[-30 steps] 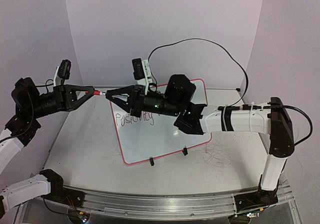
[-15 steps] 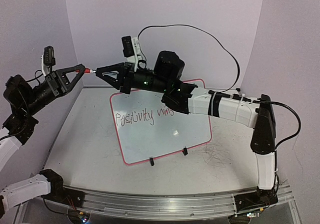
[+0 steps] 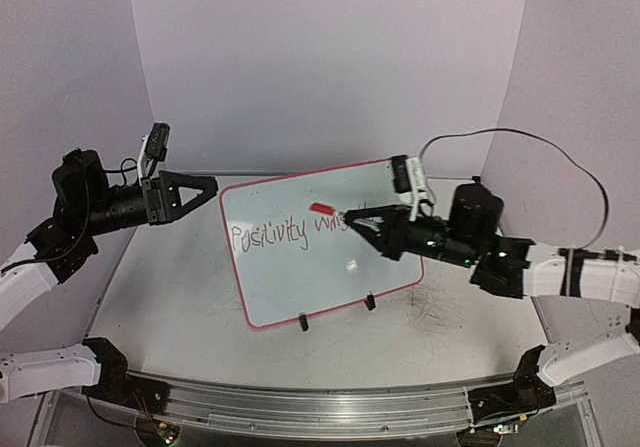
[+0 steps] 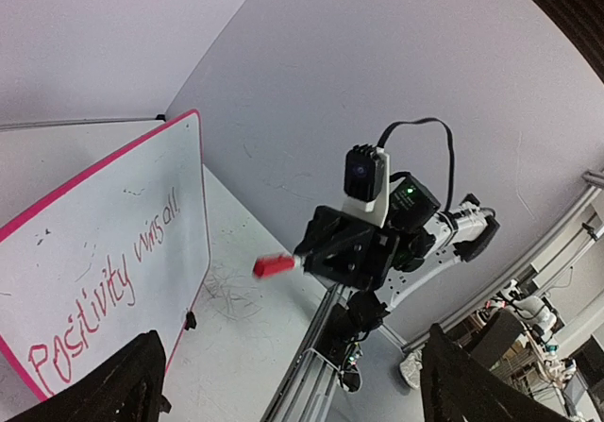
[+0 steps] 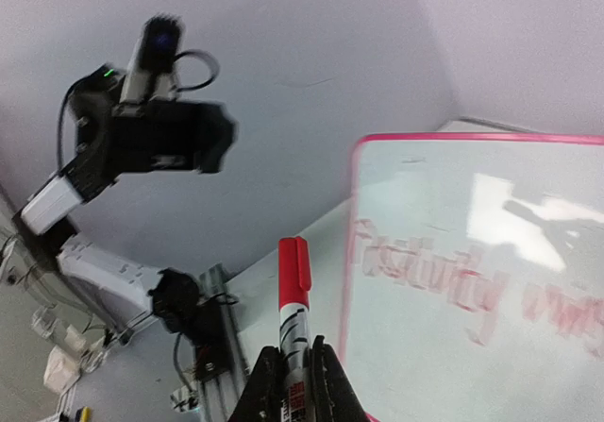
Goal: Write a sentence on the whiteboard
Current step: Insert the whiteboard marker without the cap into the pen cap, then put down the whiteboard marker at the center of the board.
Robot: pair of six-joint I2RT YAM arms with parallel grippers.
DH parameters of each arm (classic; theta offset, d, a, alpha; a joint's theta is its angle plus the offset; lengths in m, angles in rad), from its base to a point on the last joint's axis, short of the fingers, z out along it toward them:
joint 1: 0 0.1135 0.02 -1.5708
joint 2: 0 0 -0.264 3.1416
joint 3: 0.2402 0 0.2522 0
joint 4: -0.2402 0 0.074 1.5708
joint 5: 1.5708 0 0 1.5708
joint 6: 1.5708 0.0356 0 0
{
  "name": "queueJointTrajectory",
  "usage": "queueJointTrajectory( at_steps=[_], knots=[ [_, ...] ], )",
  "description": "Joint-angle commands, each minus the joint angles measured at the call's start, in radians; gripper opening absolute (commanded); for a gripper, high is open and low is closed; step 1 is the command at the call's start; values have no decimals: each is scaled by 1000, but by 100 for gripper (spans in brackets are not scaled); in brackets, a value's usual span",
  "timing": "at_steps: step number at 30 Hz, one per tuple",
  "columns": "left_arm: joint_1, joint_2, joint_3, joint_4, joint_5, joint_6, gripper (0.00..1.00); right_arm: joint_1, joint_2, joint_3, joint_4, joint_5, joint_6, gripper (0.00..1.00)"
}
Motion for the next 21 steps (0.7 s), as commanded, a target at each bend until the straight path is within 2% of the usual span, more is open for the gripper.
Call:
queueJointTrajectory(
  at_steps=[1,4,6,10,12,17,20,21],
  knots=[
    [1,4,53,-5,-132,36,97,-154,-353,-162,-258,268,-13,0],
    [1,5,58,-29,-212,51,99,-316,-484,-258,-436,349,-7,0],
    [1,9,63,-30,-240,63,100,-432,-515,-320,-500,324,3,0],
    [1,20,77,-41,-260,72,99,-704,-486,-437,-486,190,42,0],
    [1,19,76,-46,-265,72,99,-782,-430,-488,-395,92,64,0],
    [1,13,71,-85,-282,84,99,-827,-203,-500,-253,-22,48,0],
    [0,2,57,-104,-300,89,99,-827,-121,-468,-241,-47,49,2],
    [0,-3,51,-107,-301,89,99,-827,-109,-463,-242,-40,56,5]
  ],
)
